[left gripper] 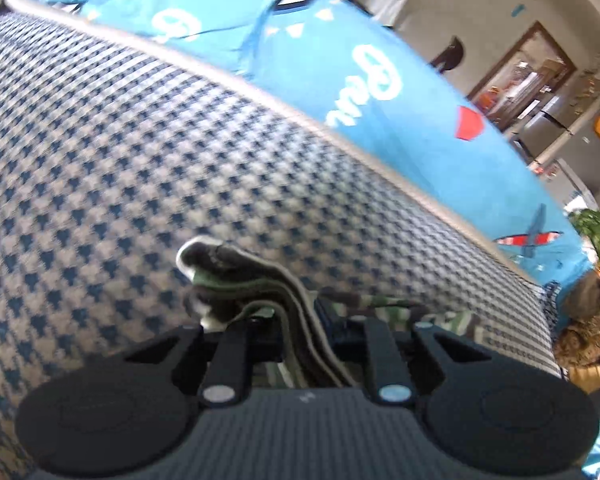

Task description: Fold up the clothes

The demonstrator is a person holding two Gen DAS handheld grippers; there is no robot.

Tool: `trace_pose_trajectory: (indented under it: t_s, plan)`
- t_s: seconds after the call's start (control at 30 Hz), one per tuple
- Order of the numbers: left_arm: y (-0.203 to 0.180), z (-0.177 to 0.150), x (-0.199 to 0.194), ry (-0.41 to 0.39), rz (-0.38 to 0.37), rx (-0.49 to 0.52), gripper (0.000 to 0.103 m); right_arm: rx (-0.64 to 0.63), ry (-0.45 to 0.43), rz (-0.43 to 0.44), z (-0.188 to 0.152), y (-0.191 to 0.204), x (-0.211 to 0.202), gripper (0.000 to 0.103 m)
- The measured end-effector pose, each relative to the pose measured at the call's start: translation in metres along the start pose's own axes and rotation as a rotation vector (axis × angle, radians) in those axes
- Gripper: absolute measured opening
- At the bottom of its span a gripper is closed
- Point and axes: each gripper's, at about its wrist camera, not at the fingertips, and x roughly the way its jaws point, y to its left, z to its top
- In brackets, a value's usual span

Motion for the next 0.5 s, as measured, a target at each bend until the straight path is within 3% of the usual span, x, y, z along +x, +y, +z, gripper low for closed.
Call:
trace_pose_trajectory:
  t_s: [0.23,0.5]
  plan:
    - [-0.072,0.002,0.0,-0.043,-0.066,0.103,0.015,0.075,-0.033,-0.122,-0.001,-0.036,-0.024,0.005]
    - [-0.149,-0.005,0.038,0.006,-0.14,0.2,0.015,0.181,-0.002,-0.27,-0.012,-0.075,-0.037,0.005]
